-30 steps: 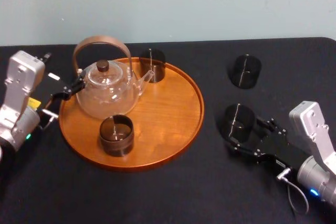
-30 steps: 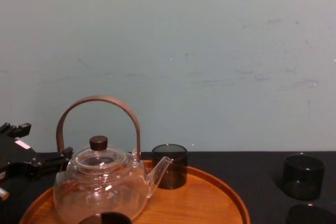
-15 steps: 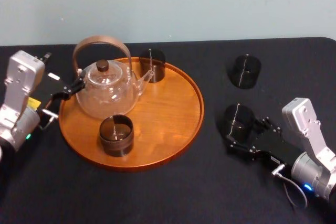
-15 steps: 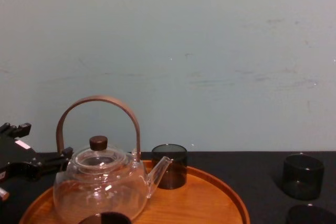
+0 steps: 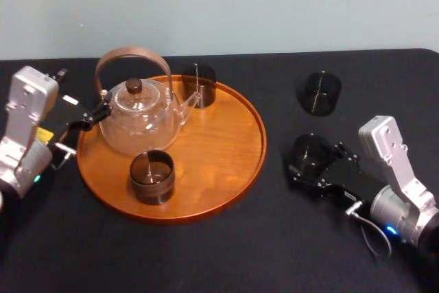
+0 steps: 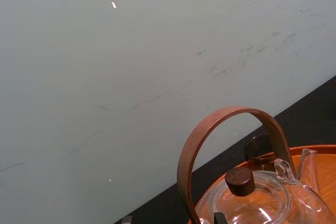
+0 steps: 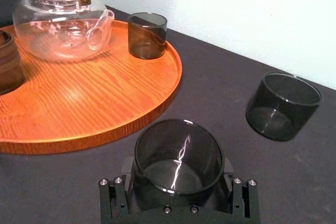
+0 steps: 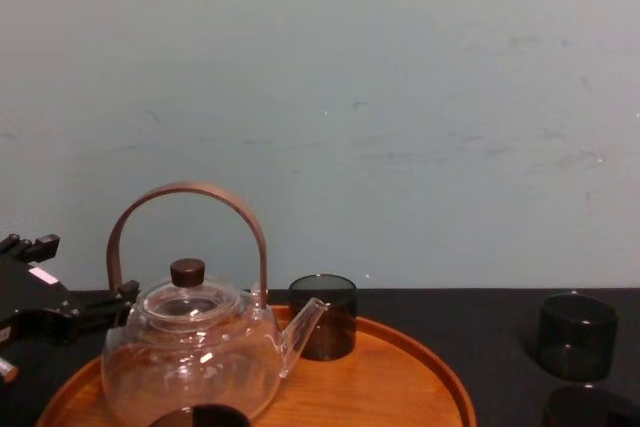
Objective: Pick up the glass from the table and place it on the tray.
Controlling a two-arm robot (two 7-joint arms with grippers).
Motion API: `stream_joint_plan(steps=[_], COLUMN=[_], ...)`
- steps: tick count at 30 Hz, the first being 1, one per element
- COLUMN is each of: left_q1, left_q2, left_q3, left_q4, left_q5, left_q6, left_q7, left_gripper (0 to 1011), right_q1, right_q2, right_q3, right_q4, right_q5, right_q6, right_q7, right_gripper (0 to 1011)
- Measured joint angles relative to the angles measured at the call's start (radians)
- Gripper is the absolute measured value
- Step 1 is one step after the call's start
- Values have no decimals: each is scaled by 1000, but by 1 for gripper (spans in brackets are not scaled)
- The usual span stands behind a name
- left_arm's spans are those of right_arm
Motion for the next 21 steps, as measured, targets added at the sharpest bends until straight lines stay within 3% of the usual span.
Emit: stream_joint_plan(steps=[6,14,21], left_q1=[0,0,0], left_q2=[0,0,0], left_q3=[0,0,0], left_q4=[0,0,0], left_q5=[0,0,0], left_q6=[0,0,0], left_q7=[0,0,0], left_gripper=[1009,1010,1010], right_q1=[32,29,27], right_q2=[-28,-25,-23], right_q3=[3,3,2], right_q4=[40,37,34], right_q5=[0,0,0], right_q6=[1,1,0], right_q7=[31,29,25], right_gripper=[1002,1004,908])
